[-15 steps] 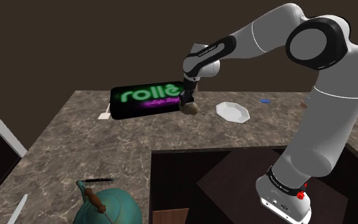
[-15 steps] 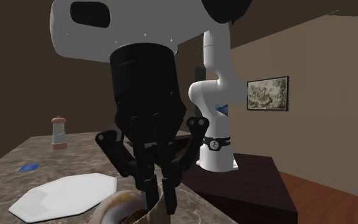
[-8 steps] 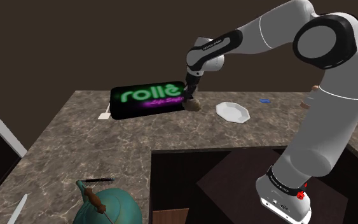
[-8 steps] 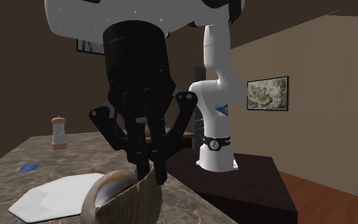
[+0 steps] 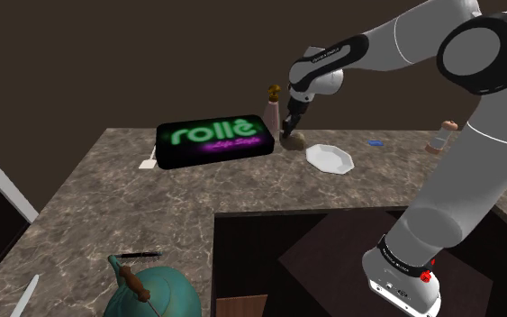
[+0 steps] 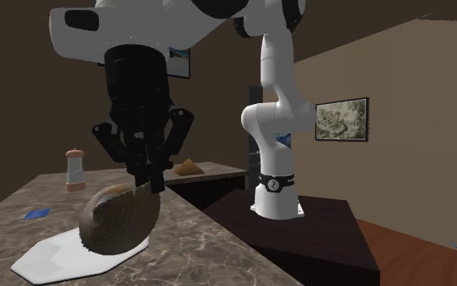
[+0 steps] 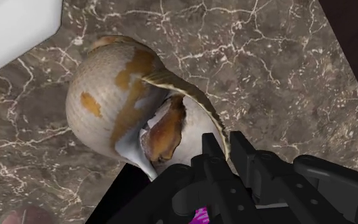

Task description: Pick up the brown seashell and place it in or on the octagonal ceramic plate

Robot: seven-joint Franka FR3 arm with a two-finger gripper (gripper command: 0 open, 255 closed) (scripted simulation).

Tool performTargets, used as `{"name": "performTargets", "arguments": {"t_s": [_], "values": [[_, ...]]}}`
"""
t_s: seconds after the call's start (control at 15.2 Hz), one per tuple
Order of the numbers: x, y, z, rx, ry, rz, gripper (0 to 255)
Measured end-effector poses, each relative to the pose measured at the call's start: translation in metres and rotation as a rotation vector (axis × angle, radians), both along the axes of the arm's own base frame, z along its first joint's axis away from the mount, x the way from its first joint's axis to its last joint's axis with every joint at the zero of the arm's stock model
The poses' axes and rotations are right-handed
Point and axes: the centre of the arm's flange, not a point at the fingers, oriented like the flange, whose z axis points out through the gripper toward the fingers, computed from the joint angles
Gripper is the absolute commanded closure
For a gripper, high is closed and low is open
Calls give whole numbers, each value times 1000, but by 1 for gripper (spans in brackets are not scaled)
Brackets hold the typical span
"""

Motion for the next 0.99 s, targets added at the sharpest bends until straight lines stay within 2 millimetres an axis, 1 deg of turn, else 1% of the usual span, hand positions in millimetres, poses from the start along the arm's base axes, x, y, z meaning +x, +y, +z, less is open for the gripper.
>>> {"name": "performTargets", "arguments": {"t_s": [0.13, 0.2, 0.4, 0.46, 0.53, 0.59, 0.66, 0.73, 0.79, 0.86, 0.99], "values": [[-10, -26, 3, 0, 0, 0, 255], [-13, -36, 4, 0, 0, 0, 255], [-35, -71, 12, 0, 0, 0, 255], [-40, -81, 12, 0, 0, 0, 255], [-43, -95, 14, 0, 0, -1, 255], [-48, -107, 19, 0, -1, 0, 255], [-55, -119, 17, 0, -1, -1, 255], [-62, -131, 19, 0, -1, 0, 255], [-64, -142, 19, 0, -1, 0, 255], [-71, -157, 19, 0, 0, -1, 255], [-84, -181, 22, 0, 0, 0, 255]]}}
